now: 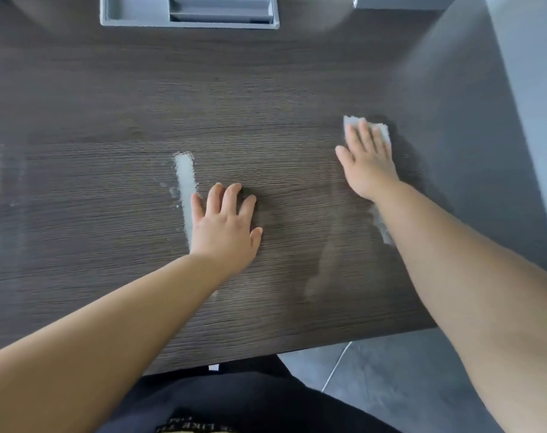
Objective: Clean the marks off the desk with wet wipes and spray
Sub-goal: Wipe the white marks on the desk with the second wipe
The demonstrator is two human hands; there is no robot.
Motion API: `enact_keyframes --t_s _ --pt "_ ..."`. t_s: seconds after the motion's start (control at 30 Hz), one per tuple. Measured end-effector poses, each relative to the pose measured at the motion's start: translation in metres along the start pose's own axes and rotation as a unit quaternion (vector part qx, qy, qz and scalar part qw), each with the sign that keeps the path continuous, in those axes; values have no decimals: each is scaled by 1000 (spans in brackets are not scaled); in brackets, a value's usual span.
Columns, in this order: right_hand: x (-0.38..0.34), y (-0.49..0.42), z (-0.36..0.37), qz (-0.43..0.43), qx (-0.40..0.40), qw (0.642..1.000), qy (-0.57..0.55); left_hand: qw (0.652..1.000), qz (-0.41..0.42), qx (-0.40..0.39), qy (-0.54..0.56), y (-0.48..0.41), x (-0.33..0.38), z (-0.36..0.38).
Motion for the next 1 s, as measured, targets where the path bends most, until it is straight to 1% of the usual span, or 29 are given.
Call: enact_keyframes --t_s 0.07,0.1,0.13,0.2,0.27,0.33,0.37,0.43,0.5,0.57,0.6,0.67,0.73,0.77,0.83,0.9,0.97,1.0 --pt "22 29 12 42 5 999 -9 1000 8 -11 3 -1 9 -1" --pt "22 50 25 48 9 999 -8 1000 15 -16 8 -1 15 0" --pt "12 71 39 36 8 999 -3 1000 21 -19 12 -2 19 -1" --pt "-21 97 60 -32 -3 999 17 999 32 -26 13 -2 26 -1" --pt "-43 87 57 -99 -9 994 39 999 43 -31 10 -1 31 -1" --pt "-35 50 36 -109 6 993 45 998 52 -39 10 -1 34 0" --pt "-22 30 23 -85 8 996 39 998 56 -41 10 -2 35 -1" --pt "14 12 7 -8 2 1000 15 997 63 -40 9 -2 38 -1" --pt "41 31 14 48 3 999 -2 997 72 -36 13 1 41 1" --pt "44 72 41 61 17 998 -13 996 82 -32 19 7 43 5" --pt "33 96 57 52 23 998 -12 996 86 -31 21 10 44 7" --pt "-6 133 86 -20 9 1000 12 995 91 -28 24 14 42 10" --pt "-35 140 97 -91 -12 995 50 995 97 -25 26 18 39 13" --pt "-37 129 89 -103 -5 993 64 995 98 -20 27 20 37 13" --pt "-17 103 71 -73 13 996 58 995 100 -15 24 26 34 16" --pt "25 92 58 17 5 1000 9 994 109 -23 22 34 34 20" --pt "58 111 66 96 6 995 -35 992 124 -28 22 43 38 24" --pt "63 128 77 120 11 992 -39 991 130 -30 25 47 40 25"
Point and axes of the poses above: each hand's wrist, its own y-axis away from the middle knuckle, its own z-axis out of the palm, x = y × z, the point moved 5 cm from there along -y, towards the middle knuckle, and after that the axes turned 7 degrees about -x, right-handed, at the moved point
